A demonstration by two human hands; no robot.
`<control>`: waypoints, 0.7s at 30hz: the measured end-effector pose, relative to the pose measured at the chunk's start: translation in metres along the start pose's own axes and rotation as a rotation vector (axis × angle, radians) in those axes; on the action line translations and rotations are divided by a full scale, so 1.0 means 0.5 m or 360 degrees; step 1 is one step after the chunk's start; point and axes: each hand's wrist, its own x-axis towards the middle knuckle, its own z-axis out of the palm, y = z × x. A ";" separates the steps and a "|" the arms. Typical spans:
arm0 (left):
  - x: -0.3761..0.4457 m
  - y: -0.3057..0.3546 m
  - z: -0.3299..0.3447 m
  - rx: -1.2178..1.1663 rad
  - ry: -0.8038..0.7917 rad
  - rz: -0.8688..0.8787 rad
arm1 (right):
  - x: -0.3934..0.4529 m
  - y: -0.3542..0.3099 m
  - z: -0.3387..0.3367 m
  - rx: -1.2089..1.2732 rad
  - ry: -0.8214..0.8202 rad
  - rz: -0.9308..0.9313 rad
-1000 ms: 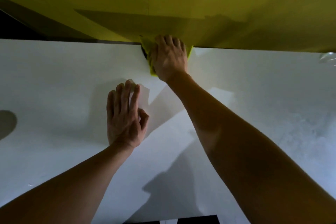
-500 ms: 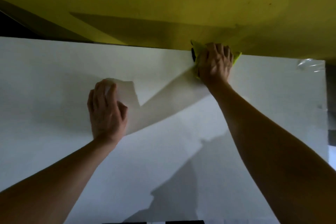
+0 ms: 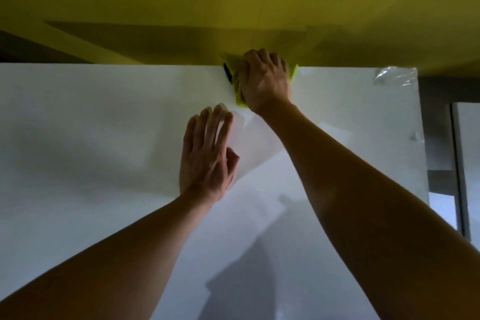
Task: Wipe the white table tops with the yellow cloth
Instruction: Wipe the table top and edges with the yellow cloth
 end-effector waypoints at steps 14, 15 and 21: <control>0.009 0.019 0.005 0.0067 0.0034 -0.0059 | 0.003 0.026 -0.033 -0.0099 -0.0247 -0.0068; 0.010 0.020 0.004 0.0074 0.0024 -0.0057 | 0.009 -0.006 -0.020 -0.0077 -0.0239 -0.0151; 0.010 0.014 0.001 0.0065 0.0034 -0.0033 | 0.021 -0.002 -0.007 -0.0012 -0.0224 -0.0332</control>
